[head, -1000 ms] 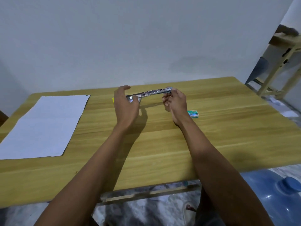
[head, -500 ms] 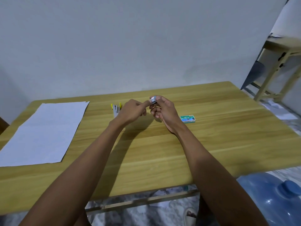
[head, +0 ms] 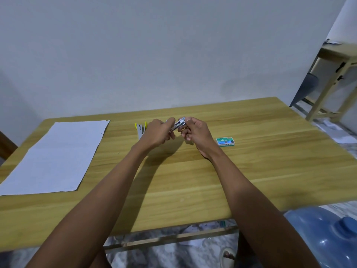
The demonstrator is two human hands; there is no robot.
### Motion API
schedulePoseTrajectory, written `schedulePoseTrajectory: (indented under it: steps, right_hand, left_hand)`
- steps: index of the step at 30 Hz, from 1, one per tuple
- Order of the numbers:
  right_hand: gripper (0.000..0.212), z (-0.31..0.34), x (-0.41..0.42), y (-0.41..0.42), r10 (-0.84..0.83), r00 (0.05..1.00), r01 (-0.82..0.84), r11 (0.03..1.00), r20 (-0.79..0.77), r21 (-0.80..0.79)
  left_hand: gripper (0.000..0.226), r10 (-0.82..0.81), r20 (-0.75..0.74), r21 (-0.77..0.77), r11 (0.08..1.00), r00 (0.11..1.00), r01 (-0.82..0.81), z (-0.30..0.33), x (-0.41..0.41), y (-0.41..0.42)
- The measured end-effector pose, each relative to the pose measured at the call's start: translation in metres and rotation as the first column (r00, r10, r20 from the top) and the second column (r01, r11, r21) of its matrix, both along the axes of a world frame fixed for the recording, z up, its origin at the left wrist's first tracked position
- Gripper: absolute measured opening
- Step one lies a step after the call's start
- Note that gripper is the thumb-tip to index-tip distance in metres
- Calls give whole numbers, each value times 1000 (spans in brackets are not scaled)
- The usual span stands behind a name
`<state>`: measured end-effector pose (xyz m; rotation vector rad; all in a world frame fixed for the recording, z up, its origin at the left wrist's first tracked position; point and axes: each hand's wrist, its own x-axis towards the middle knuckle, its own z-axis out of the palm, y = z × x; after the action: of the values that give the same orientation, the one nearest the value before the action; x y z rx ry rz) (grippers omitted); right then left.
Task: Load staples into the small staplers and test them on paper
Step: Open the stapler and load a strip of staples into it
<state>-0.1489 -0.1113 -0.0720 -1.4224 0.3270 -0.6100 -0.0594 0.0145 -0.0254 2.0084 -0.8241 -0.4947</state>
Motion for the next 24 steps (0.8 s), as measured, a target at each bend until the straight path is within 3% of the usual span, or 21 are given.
schedulePoseTrajectory:
  steps: [7, 11, 14, 15, 17, 20, 24]
  right_hand:
    - [29, -3, 2, -3, -31, 998, 31, 999, -61, 8]
    - [28, 0, -1, -6, -68, 994, 72, 996, -86, 47]
    - [26, 0, -2, -7, -91, 991, 97, 993, -95, 62]
    - [24, -2, -1, -7, -116, 987, 120, 993, -108, 23]
    - [19, -10, 1, -7, -247, 961, 213, 948, -124, -236]
    - [26, -15, -4, -4, -346, 938, 242, 726, -38, -643]
    - [32, -14, -8, -1, -308, 951, 192, 573, 7, -797]
  left_hand:
    - [15, -146, -85, -164, 978, 986, 131, 0, 11, 16]
    - [24, -256, -92, -219, 948, 962, 231, -4, 11, 26]
    - [21, -230, 34, -197, 952, 973, 232, -12, 14, 29]
    - [17, -206, 77, -202, 955, 976, 217, -15, 15, 29]
    - [11, -126, 128, -213, 965, 984, 152, -20, 17, 27]
    - [8, -44, 170, -227, 970, 984, 82, -26, 18, 26]
    - [7, -2, 226, -222, 974, 974, 53, -28, 17, 29]
